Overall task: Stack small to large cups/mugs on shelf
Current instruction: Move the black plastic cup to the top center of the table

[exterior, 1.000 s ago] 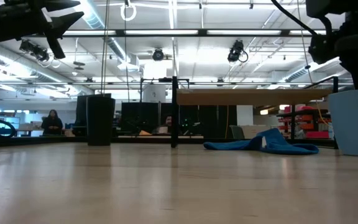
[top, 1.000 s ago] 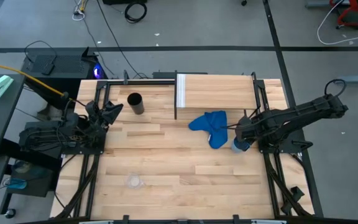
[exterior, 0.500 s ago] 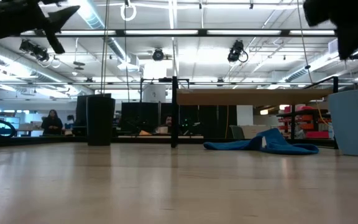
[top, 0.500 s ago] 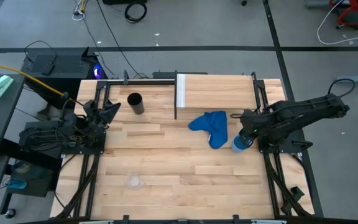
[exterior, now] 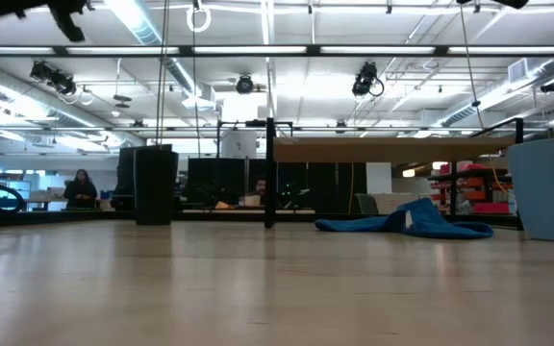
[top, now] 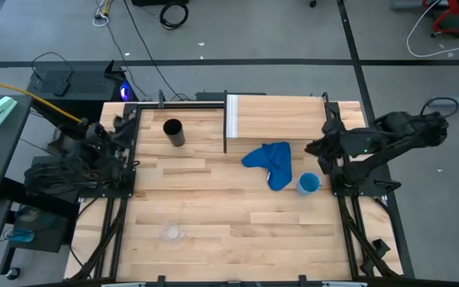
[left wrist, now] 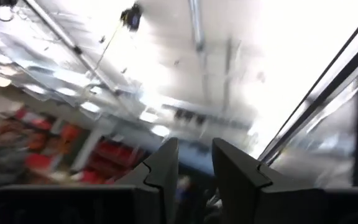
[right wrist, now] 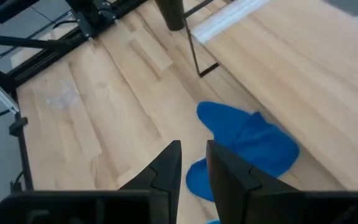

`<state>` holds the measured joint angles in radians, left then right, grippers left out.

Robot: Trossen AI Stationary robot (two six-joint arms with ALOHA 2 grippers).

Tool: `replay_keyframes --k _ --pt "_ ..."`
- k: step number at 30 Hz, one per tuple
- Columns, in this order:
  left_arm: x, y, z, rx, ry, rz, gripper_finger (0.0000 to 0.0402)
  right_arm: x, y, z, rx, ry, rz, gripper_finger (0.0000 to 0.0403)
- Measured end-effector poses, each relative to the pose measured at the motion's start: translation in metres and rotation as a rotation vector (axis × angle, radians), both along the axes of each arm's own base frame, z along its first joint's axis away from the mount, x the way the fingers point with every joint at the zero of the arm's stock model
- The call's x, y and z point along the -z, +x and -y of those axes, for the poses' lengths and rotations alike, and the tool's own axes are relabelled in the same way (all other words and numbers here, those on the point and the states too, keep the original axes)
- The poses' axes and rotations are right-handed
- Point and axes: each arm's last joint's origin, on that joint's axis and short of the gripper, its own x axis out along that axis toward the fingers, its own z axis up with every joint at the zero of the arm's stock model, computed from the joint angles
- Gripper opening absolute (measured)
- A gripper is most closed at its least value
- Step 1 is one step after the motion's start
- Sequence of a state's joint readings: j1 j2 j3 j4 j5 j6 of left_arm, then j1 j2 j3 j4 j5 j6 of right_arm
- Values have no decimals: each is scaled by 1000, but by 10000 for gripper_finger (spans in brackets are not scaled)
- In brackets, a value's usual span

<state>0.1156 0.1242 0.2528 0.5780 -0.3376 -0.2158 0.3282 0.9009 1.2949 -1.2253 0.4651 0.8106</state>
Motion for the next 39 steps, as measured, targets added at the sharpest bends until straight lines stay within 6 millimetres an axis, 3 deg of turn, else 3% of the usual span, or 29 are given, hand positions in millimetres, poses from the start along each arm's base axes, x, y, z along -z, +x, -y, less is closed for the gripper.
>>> replay_keyframes --k 3,7,12,18,26,32,39 --pt "-34 -12 -1 -86 -31 -226 100 3 0 0 6 -13 -11 83" --pt "-73 -32 -4 -255 -233 -527 89 5 1 0 6 -16 -21 83" --pt "-120 -50 -6 -421 -435 -689 76 5 0 0 6 -17 -20 83" --pt "-164 -46 -9 -597 -495 -878 67 4 0 0 9 -14 -17 83" --pt "-199 -32 -13 -676 -594 -935 67 5 0 0 26 11 -11 84" --pt "-203 -29 -15 -718 -566 -980 60 5 -1 0 21 15 -14 82" --pt "-221 -8 -15 -404 -393 -951 44 5 -1 0 14 24 -17 84"
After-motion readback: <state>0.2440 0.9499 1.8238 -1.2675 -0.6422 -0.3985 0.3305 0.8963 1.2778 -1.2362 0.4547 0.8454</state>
